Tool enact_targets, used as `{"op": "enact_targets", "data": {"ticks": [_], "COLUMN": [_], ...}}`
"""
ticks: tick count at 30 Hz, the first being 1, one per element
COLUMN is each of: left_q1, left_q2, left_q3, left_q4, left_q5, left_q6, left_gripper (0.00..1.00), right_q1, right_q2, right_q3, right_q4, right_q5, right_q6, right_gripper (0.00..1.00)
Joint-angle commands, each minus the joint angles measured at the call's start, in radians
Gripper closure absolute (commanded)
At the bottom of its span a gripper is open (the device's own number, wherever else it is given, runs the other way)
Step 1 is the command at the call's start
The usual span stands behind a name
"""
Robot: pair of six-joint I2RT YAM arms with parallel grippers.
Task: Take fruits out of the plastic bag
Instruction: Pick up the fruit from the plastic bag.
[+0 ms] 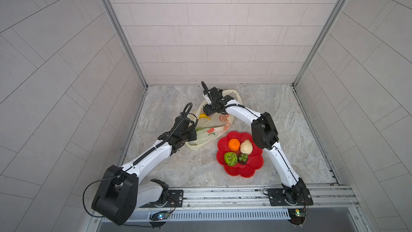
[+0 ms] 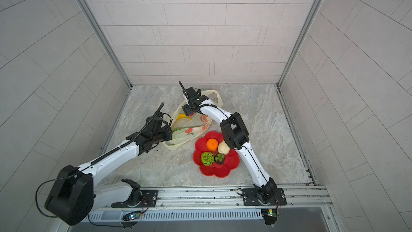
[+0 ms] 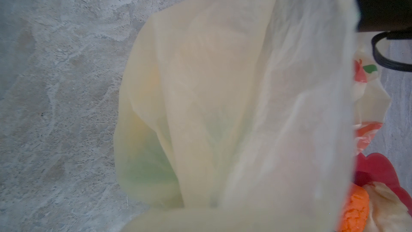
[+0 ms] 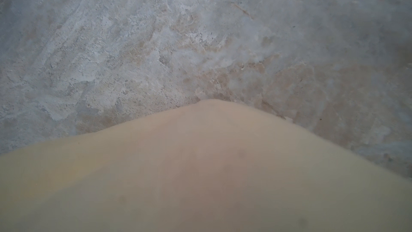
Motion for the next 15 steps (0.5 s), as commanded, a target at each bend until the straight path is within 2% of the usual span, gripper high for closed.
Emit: {"op": "enact_targets", "data": {"ticks": [1, 7, 15], "left_q1": [0.006, 0.006, 0.006], "left_q2": [-0.004, -0.004, 0.002], "left_q3": [-0.010, -0.009, -0.006], "left_q4": [0.011, 0.007, 0.009], "left_q5": [-0.006, -0.009, -0.009], "left_q6": [-0.004, -0.001, -0.001], "left_gripper": [0.88, 0.88, 0.88], "right_q1": [0.004, 0.007, 0.023], "right_q2": [0.034, 0.024, -0.048], "right_q3": [0.031, 0.032, 0.012], "right_q4": [-0.041, -0.048, -0.076], "right_q5": [0.001, 0.000, 0.015], "right_q6": [-0.008, -0.007, -0.013], "right_gripper": [0.25, 0.33, 0.38]}}
